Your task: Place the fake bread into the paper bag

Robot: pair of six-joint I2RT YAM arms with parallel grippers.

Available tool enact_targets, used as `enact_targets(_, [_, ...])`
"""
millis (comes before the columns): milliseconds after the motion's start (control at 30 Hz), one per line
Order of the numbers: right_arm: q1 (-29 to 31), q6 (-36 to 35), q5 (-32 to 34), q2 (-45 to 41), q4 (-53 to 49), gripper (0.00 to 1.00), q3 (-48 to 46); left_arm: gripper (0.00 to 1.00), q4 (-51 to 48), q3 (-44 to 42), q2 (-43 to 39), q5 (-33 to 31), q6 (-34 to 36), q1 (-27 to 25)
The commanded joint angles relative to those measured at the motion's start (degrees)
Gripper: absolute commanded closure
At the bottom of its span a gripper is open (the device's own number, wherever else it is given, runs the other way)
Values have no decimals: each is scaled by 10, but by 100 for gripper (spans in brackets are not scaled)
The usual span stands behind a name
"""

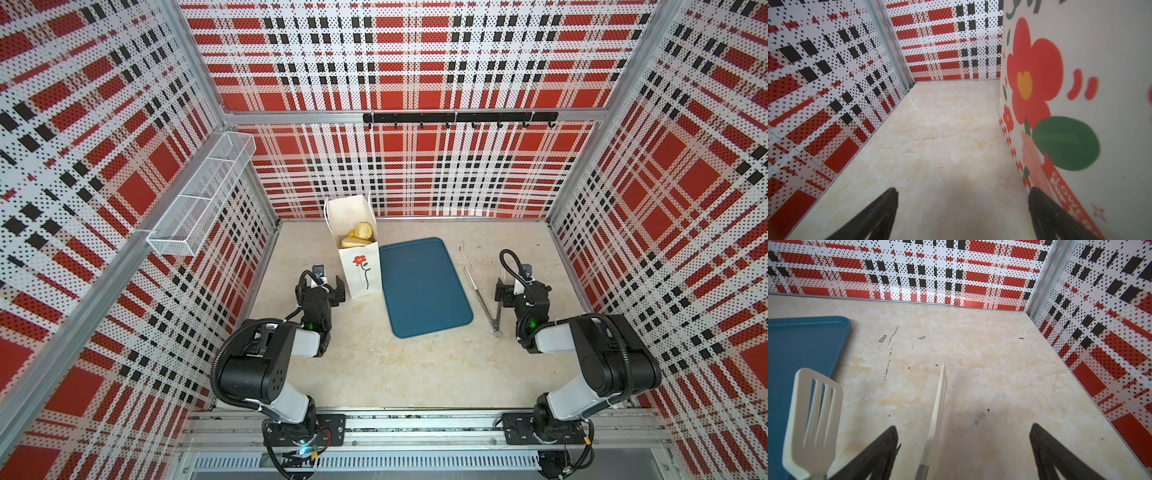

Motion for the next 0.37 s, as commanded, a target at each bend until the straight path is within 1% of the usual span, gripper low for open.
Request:
enact_targets(0, [-1, 1, -5, -2, 24, 0, 5, 0, 24, 4, 6, 5, 4, -1])
enact_targets(333, [-2, 1, -5, -2, 24, 0, 5, 1, 17, 8, 6, 11, 3, 2])
